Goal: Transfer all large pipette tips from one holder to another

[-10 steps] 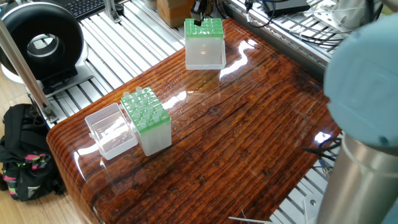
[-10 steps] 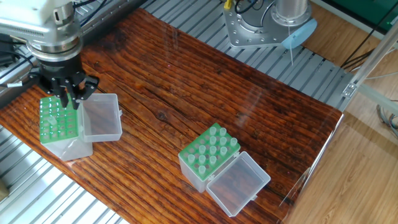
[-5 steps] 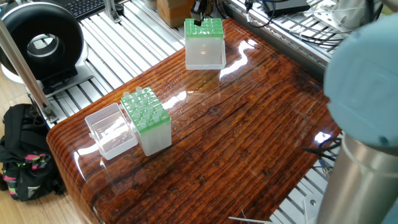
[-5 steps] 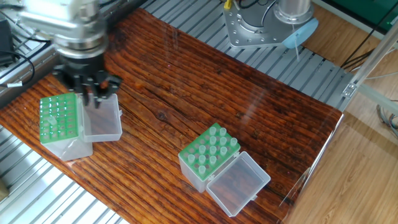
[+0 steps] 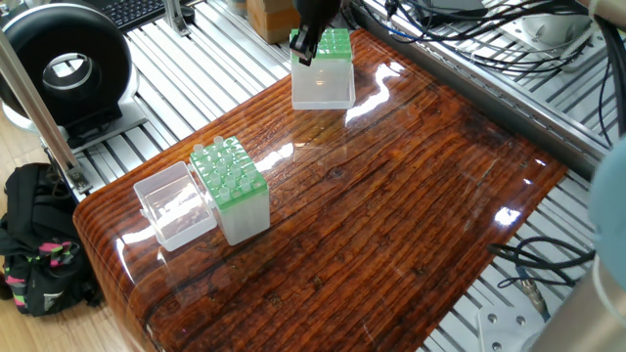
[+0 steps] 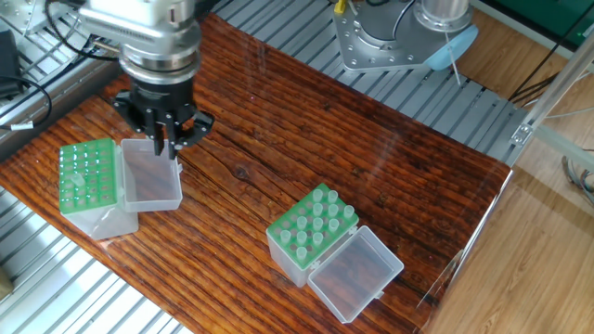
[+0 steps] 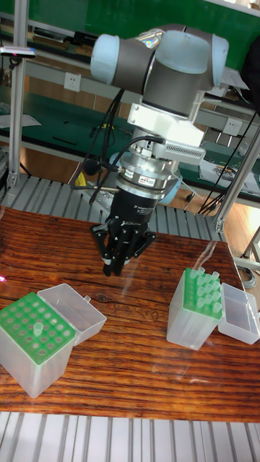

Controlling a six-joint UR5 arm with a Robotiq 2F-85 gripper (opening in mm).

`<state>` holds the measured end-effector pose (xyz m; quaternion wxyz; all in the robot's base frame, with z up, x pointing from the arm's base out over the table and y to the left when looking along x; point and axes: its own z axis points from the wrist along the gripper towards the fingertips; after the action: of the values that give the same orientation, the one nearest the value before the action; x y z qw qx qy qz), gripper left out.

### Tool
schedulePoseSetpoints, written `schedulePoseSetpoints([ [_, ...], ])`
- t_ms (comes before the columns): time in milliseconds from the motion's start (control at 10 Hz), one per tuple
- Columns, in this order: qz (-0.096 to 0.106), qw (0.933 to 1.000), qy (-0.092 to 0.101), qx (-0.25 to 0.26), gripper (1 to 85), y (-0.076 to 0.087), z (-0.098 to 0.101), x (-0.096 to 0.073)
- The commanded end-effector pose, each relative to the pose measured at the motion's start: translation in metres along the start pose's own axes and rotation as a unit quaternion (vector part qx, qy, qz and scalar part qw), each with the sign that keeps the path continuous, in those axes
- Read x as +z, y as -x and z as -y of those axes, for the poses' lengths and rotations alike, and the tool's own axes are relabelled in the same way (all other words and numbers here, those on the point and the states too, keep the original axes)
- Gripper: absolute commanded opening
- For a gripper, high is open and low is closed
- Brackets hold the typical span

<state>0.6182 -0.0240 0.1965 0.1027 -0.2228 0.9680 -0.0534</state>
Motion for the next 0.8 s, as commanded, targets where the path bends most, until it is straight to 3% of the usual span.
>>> schedulePoseSetpoints([
  [0, 0.006, 0.9998, 0.013, -0.011, 23.7, 0.004, 0.011, 0.000],
  [400, -0.005, 0.9990, 0.028, -0.035, 23.7, 0.011, 0.042, -0.009],
  [700, -0.007, 0.9985, 0.032, -0.044, 23.7, 0.011, 0.053, -0.011],
])
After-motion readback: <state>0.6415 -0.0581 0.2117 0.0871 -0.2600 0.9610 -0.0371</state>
